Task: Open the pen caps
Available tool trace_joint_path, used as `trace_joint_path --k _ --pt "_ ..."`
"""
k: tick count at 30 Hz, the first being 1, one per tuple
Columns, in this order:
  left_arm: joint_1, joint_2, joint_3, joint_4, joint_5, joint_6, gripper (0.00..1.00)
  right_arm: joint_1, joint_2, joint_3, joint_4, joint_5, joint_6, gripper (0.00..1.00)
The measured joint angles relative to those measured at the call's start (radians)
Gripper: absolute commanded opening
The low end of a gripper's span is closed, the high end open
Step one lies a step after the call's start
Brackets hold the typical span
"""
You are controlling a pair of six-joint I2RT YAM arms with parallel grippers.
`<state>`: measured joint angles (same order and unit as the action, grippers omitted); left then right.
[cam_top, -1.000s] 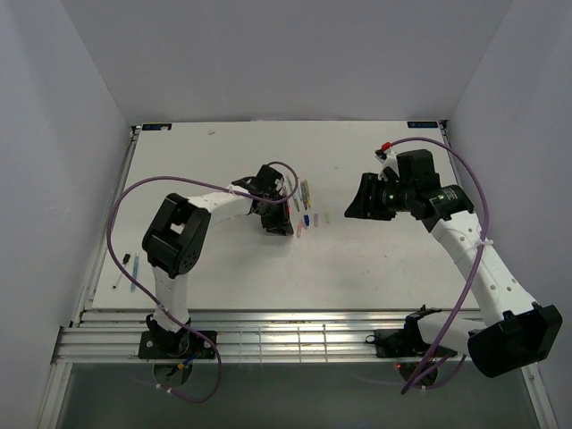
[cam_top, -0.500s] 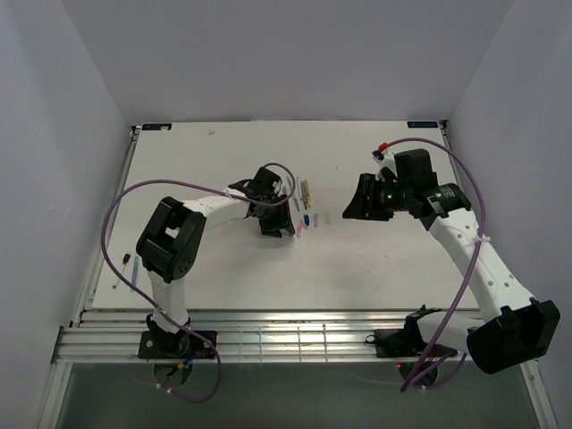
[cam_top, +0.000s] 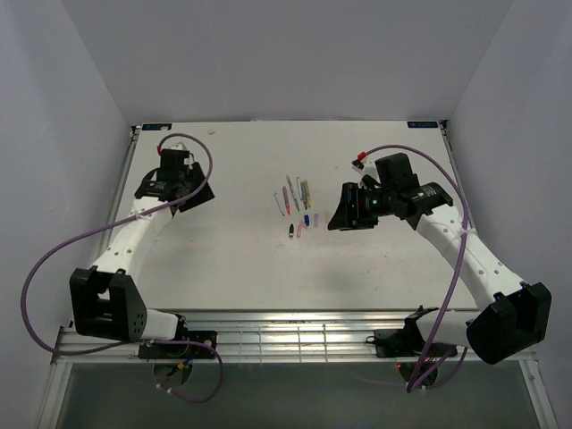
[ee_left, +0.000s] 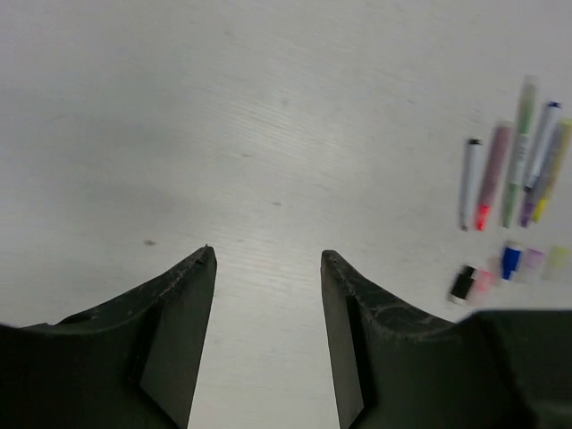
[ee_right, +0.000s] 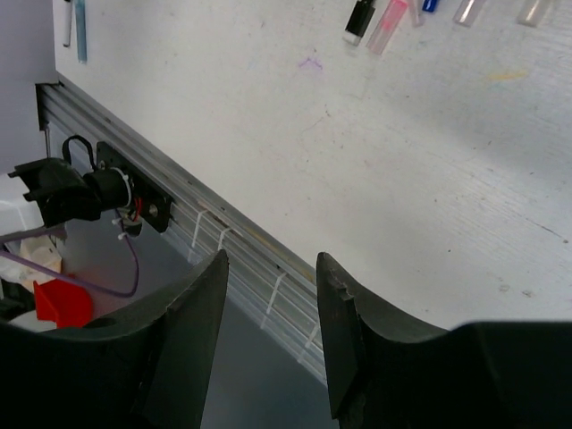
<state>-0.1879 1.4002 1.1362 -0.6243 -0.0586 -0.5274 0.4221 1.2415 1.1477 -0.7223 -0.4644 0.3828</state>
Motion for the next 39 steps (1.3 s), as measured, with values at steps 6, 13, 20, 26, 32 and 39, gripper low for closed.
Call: trace_joint_path --k 6,13,20,26,32,39 --pt "0.211 -0.111 -0.100 -0.053 -0.109 0.247 0.61 0.056 0.042 0.000 0.012 -0.032 0.003 0.51" --pt "0.332 -0.116 -0.165 -0.051 -0.163 0.446 0.66 0.079 0.050 -0.019 0.077 -0.077 0.010 0.51" --pt "0.463 -0.147 -0.229 -0.034 -0.164 0.508 0.65 0.108 0.054 -0.047 0.094 -0.103 0.011 0.51" --pt "0.493 -0.144 -0.241 -0.034 -0.161 0.547 0.64 0.148 0.061 -0.048 0.093 -0.114 0.006 0.51" --pt "0.495 -0.140 -0.251 -0.024 -0.166 0.598 0.63 0.192 0.098 -0.048 0.071 -0.108 -0.010 0.51" --pt "0.507 -0.196 -0.390 0.027 -0.131 0.707 0.62 0.283 0.141 -0.021 0.011 -0.084 -0.031 0.51"
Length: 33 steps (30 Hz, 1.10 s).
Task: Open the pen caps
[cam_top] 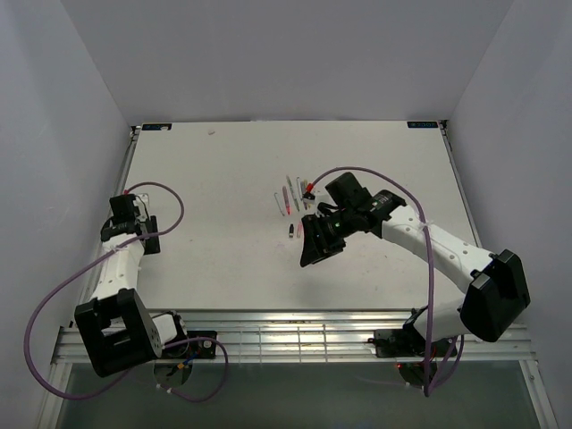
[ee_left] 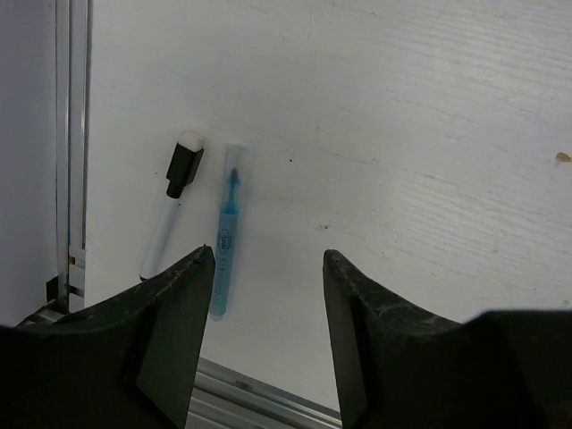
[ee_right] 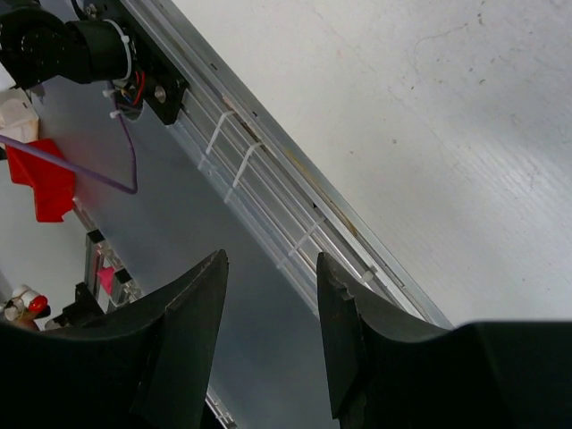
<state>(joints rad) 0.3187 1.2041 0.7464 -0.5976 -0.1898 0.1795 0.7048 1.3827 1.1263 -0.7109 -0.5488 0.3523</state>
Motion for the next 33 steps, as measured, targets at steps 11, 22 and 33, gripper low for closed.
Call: trace_joint_path --k 11,22,33 --pt "0.000 -0.020 0.049 -0.030 0.237 0.148 0.57 0.095 0.029 0.005 -0.098 0.076 -0.042 0.51" --pt "0.007 0.007 0.052 -0.061 0.273 0.170 0.72 0.129 0.072 0.003 -0.140 0.114 -0.065 0.51" --pt "0.007 -0.010 0.019 -0.051 0.241 0.105 0.73 0.162 0.074 0.003 -0.170 0.128 -0.074 0.51"
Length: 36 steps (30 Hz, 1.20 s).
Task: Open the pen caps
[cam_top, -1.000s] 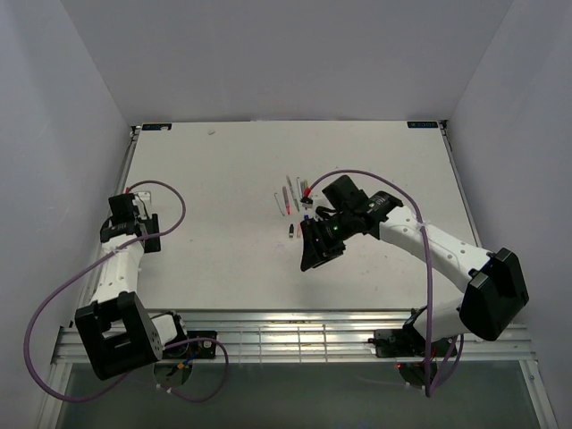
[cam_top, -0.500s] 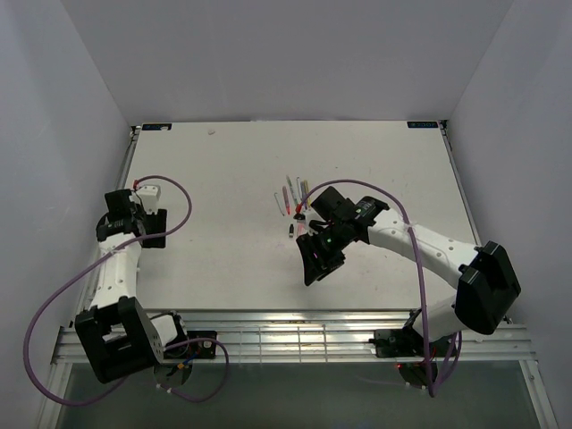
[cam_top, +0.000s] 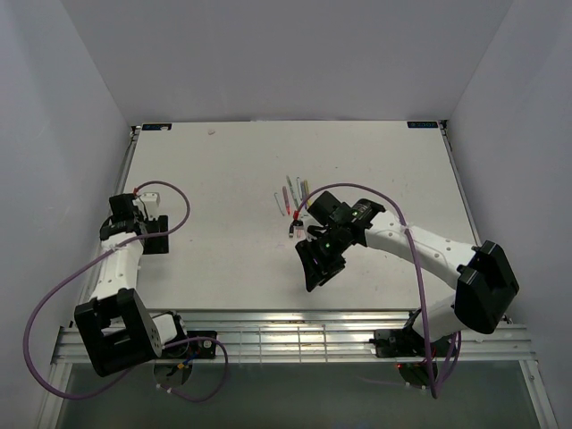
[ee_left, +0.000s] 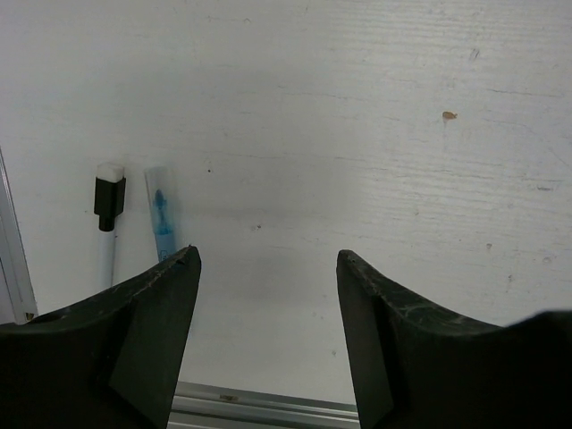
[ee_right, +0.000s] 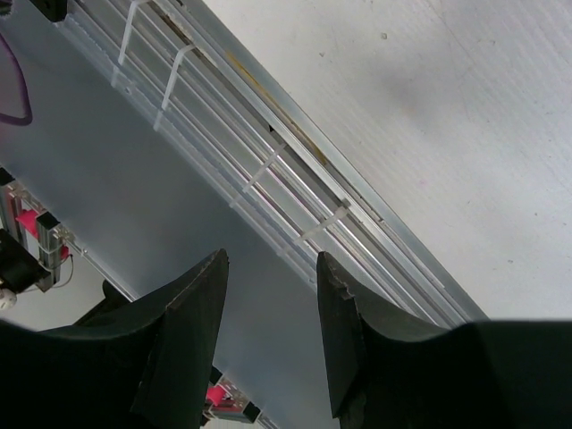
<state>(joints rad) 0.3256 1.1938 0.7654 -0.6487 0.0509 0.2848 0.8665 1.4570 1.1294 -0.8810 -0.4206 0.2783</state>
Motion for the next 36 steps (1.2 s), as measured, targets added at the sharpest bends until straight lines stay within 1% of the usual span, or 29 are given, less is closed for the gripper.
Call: trace_joint_path --k 8,14,19,29,36 --pt "0.009 0.000 -0.057 0.024 -0.043 0.006 0.75 0.026 0.006 0.000 -0.023 0.007 -0.008 0.51" --pt "0.062 -0.013 -0.072 0.055 -0.073 0.033 0.76 0.045 0.026 0.000 -0.036 0.011 -0.015 0.51" --pt "0.097 -0.014 -0.100 0.079 -0.074 0.047 0.75 0.060 0.046 0.000 -0.037 0.013 -0.020 0.51" --pt "0.128 -0.010 -0.129 0.103 -0.067 0.072 0.75 0.069 0.087 0.010 -0.037 0.015 -0.021 0.51" --pt "0.143 0.042 -0.129 0.126 -0.044 0.087 0.72 0.071 0.100 0.028 -0.037 0.015 -0.021 0.51"
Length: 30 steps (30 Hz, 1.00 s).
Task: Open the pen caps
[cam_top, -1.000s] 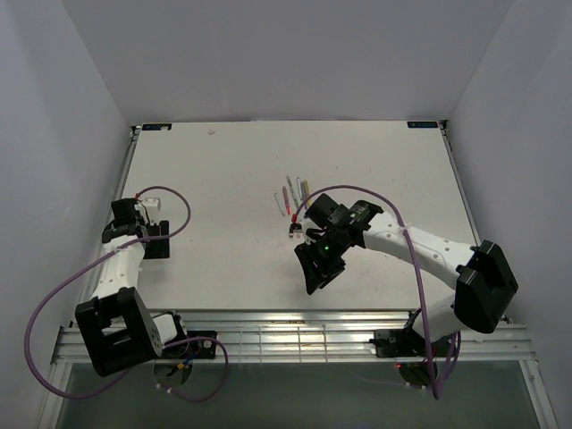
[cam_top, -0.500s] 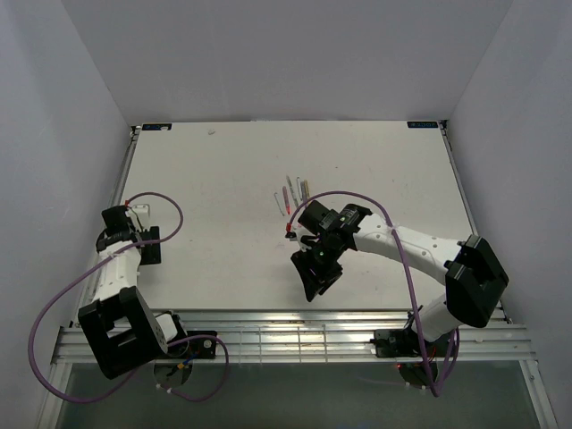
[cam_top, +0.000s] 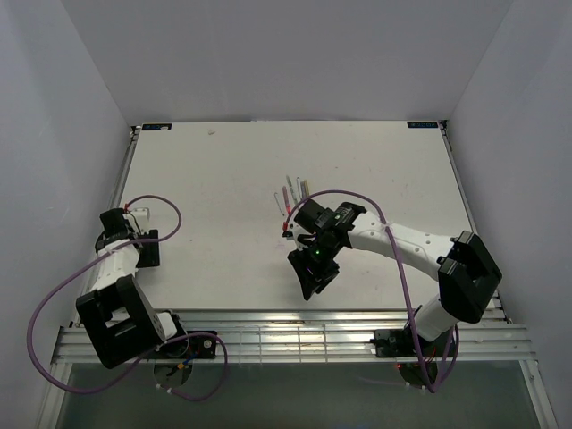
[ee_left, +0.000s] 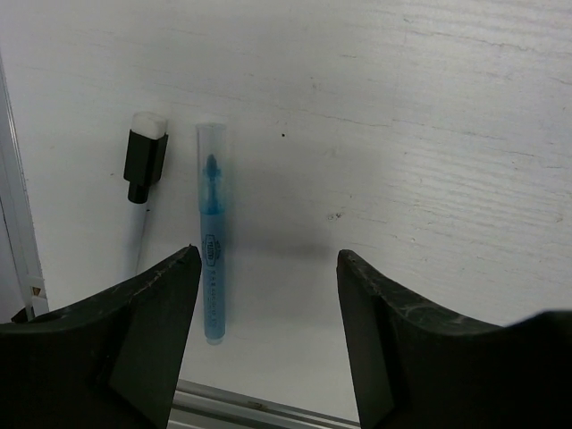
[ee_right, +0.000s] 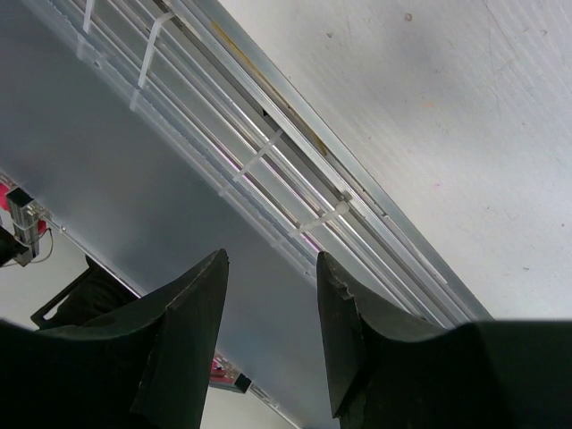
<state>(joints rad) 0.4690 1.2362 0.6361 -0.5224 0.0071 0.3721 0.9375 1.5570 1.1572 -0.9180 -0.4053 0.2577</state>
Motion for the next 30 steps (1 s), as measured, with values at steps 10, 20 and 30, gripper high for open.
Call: trace_joint_path --k 10,20,30 --pt "0.005 0.038 0.000 0.035 0.014 0.006 0.72 0.000 0.010 0.007 0.000 0.000 0.000 0.51" --pt "0.014 0.051 0.000 0.061 0.016 0.008 0.72 0.000 0.047 0.034 -0.001 0.000 0.000 0.51" --pt "0.021 0.068 0.000 0.062 0.016 0.008 0.72 0.000 0.069 0.065 0.000 0.000 0.000 0.51"
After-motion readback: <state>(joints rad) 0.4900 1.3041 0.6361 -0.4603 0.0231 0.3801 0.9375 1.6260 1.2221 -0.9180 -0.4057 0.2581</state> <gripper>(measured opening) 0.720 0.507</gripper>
